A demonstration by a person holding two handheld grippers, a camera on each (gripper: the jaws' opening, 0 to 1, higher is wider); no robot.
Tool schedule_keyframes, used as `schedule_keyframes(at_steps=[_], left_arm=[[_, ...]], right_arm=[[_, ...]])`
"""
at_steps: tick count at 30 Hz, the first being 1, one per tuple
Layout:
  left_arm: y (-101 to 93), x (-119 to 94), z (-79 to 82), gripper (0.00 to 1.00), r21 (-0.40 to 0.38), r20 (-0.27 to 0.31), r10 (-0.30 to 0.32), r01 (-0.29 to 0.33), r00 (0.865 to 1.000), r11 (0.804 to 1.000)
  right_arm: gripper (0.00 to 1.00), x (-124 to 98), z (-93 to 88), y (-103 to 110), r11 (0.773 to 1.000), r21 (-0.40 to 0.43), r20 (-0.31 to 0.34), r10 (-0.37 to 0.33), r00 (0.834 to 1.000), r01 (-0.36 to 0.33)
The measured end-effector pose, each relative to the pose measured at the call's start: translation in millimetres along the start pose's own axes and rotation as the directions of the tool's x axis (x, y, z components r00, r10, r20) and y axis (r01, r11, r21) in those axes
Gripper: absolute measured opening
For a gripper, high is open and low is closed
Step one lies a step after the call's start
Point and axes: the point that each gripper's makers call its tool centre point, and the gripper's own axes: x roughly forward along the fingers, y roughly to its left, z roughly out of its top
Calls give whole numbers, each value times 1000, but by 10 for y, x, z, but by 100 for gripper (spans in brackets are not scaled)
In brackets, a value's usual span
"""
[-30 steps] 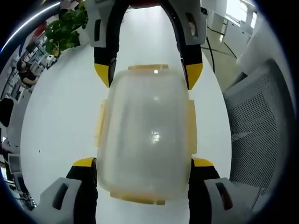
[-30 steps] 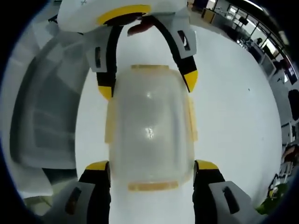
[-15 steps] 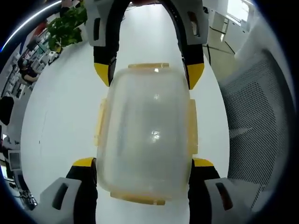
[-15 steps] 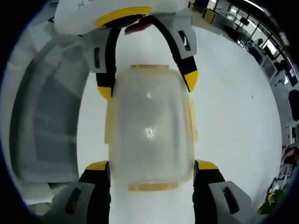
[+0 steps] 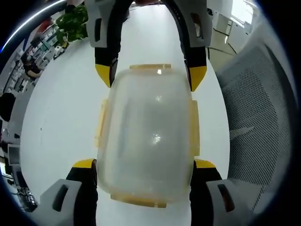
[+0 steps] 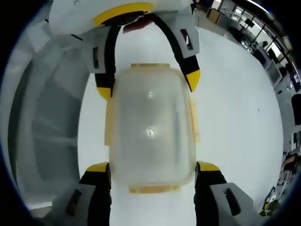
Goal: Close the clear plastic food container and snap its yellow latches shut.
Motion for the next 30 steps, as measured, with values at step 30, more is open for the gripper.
schedule_keyframes(at_steps=[30], left_arm=[[43, -145, -428, 82, 11, 13, 10, -10, 1000, 1000]], right_arm=[[72, 146, 439, 6, 1000, 10, -54, -9, 998, 9]])
